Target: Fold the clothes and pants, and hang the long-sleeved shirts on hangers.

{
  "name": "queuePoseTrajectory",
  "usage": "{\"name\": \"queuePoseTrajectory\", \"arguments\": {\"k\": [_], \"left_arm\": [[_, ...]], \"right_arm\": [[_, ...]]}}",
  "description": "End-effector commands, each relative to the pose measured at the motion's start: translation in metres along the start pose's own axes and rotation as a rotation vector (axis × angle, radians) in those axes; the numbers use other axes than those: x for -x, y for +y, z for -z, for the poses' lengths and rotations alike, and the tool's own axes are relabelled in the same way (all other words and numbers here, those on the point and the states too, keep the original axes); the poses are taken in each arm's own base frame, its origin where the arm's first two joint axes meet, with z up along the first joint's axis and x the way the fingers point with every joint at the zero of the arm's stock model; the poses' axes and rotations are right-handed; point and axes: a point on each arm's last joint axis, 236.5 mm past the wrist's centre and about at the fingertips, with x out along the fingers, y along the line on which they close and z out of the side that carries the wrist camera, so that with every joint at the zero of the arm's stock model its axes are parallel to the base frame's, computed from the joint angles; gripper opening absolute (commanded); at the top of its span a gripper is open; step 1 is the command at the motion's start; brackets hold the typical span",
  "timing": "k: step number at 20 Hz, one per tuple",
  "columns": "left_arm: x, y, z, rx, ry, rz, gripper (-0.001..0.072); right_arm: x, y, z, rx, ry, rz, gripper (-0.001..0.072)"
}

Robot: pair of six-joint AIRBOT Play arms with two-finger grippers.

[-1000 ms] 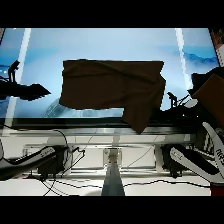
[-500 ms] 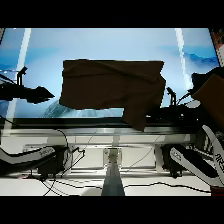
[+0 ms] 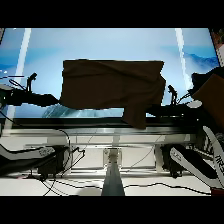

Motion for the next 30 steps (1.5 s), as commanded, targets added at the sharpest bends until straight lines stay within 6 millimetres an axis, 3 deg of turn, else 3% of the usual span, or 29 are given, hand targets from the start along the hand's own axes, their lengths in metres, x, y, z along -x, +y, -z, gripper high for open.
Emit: {"name": "queuePoseTrajectory", "arguments": {"k": [1,7,11,16,19,20,21,22,25,27,30], "left_arm": [[-0.012,-0.007,-0.019,-0.035,-0.085,0.076,0.0471],[-0.024,-0.038,-0.002,-0.16,0.01,0.181,0.046],[-0.015,-0.071,0.029,-0.176,0.135,0.33,0.046],[-0.015,-0.06,0.043,-0.177,0.199,0.289,0.0458],[-0.013,-0.044,0.061,-0.137,0.294,0.221,0.0458],[-0.011,-0.044,0.063,-0.122,0.31,0.219,0.0415],[-0.007,-0.048,0.062,-0.122,0.313,0.234,0.0265],[-0.002,-0.055,0.057,-0.128,0.306,0.259,0.0182],[0.015,-0.078,0.035,-0.158,0.254,0.343,0.0156],[0.022,-0.081,0.023,-0.175,0.23,0.342,0.0157],[0.023,-0.063,0.04,-0.177,0.31,0.271,0.0158]], "right_arm": [[0.0,0.002,-0.001,-0.004,-0.007,-0.009,0.0014],[0.0,0.003,-0.002,-0.006,-0.009,-0.011,0.0014],[0.0,0.003,-0.002,-0.006,-0.009,-0.012,0.0014],[0.0,0.003,-0.002,-0.006,-0.009,-0.012,0.0014],[0.0,0.003,-0.002,-0.006,-0.008,-0.012,0.0014],[0.0,0.003,-0.002,-0.006,-0.008,-0.012,0.0014],[0.0,0.003,-0.002,-0.006,-0.009,-0.012,0.0014],[0.0,0.003,-0.002,-0.006,-0.009,-0.012,0.0014],[0.0,0.003,-0.002,-0.006,-0.008,-0.012,0.0014],[0.0,0.003,-0.002,-0.006,-0.008,-0.011,0.0014],[0.0,0.003,-0.002,-0.005,-0.009,-0.011,0.0014]]}}
